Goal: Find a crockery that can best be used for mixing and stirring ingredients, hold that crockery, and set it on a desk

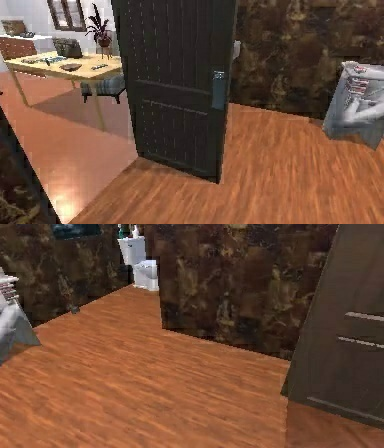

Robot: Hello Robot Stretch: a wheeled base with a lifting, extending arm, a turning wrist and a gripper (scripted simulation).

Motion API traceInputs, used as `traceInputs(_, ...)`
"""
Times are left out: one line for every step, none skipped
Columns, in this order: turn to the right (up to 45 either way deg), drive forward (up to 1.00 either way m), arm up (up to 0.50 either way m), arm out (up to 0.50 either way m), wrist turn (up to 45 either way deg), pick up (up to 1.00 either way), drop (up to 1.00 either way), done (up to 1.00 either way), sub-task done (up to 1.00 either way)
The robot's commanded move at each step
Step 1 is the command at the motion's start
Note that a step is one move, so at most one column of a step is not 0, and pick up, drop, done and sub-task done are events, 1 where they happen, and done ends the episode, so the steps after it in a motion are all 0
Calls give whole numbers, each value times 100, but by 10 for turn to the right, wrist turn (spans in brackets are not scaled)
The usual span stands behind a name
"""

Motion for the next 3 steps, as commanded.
traceInputs(-210, 0, 0, 0, 0, 0, 0, 0, 0)
traceInputs(0, 100, 0, 0, 0, 0, 0, 0, 0)
traceInputs(-60, 0, 0, 0, 0, 0, 0, 0, 0)
